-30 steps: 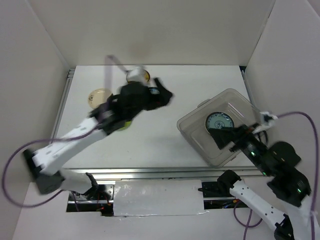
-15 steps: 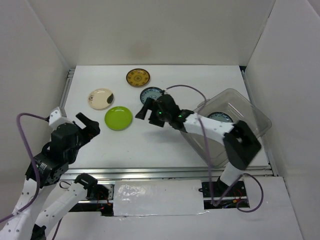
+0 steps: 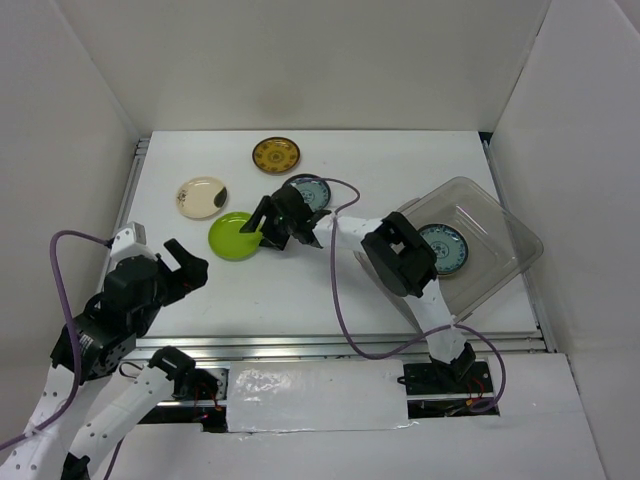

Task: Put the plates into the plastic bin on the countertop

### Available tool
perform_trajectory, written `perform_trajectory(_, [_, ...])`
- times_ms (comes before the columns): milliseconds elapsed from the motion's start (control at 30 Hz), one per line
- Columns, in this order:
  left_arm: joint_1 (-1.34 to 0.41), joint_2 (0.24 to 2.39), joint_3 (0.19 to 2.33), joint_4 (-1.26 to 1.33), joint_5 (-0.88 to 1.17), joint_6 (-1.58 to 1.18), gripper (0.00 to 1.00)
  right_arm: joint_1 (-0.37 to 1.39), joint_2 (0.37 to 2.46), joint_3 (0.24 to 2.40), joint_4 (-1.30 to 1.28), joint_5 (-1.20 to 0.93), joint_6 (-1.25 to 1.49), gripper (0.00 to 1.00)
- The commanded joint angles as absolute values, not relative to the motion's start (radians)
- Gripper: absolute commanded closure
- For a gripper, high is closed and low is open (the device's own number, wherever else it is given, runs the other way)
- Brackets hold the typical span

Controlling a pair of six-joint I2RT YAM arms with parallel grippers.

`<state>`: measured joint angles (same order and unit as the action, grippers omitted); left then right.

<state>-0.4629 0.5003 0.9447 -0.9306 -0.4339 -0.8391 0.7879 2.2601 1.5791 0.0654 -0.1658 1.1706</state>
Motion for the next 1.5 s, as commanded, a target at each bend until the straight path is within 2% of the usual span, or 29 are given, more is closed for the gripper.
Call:
perform_trajectory(0, [-0.468, 0.483, 0.974, -0.92, -0.419, -0.807, 0.01, 0.781, 2.307, 1.646, 0.008, -0.159, 1.213, 0.33])
perform_trajectory(67, [-0.468, 0.48, 0.973, -0.919, -0.42, -0.808, 0.01, 0.778, 2.321, 1.658, -0.015, -0.158, 1.21, 0.41])
perform_trajectory(100, [-0.468, 0.48, 0.973, -0.917, -0.422, -0.81, 0.01, 0.782, 2.318, 1.66, -0.024, -0.15, 1.215, 0.5])
perform_trajectory(167, [-0.468, 0.483, 0.974, -0.919, -0.425, -0.808, 0.01, 0.784, 2.321, 1.683, -0.064, -0.133, 1.212, 0.61])
perform_trajectory(233, [-0.468, 0.486, 0.98, -0.916, -0.429, -0.802, 0.01, 0.785, 2.324, 1.692, -0.081, -0.132, 1.215, 0.61])
perform_trajectory(300, [-0.468, 0.491, 0.988, -0.914, -0.43, -0.795, 0.01, 0.784, 2.332, 1.713, -0.109, -0.135, 1.21, 0.52])
perform_trajectory(367, [-0.468, 0.491, 0.992, -0.916, -0.431, -0.792, 0.01, 0.785, 2.348, 1.747, -0.141, -0.138, 1.203, 0.48])
perform_trajectory(533, [-0.468, 0.483, 0.999, -0.916, -0.446, -0.787, 0.01, 0.776, 2.379, 1.812, -0.201, -0.153, 1.218, 0.54])
perform_trajectory(800, [-0.468, 0.491, 1.049, -0.931, -0.462, -0.776, 0.01, 0.775, 2.402, 1.87, -0.265, -0.17, 1.216, 0.57])
perform_trajectory(900, [-0.468, 0.494, 1.063, -0.933, -0.472, -0.772, 0.01, 0.773, 2.414, 1.89, -0.287, -0.173, 1.219, 0.71])
perform_trajectory(1067, [-0.468, 0.491, 1.072, -0.928, -0.479, -0.769, 0.01, 0.765, 2.415, 1.882, -0.275, -0.195, 1.226, 0.84])
perform_trajectory(1167, [-0.468, 0.489, 1.078, -0.936, -0.491, -0.765, 0.01, 0.756, 2.395, 1.827, -0.229, -0.212, 1.239, 1.0])
perform_trajectory(1367, [-0.468, 0.502, 1.103, -0.95, -0.502, -0.753, 0.01, 0.744, 2.248, 1.625, -0.128, -0.221, 1.191, 1.0])
perform_trajectory(1467, [-0.468, 0.497, 1.095, -0.936, -0.494, -0.755, 0.01, 0.72, 2.026, 1.485, -0.054, -0.268, 1.129, 1.0])
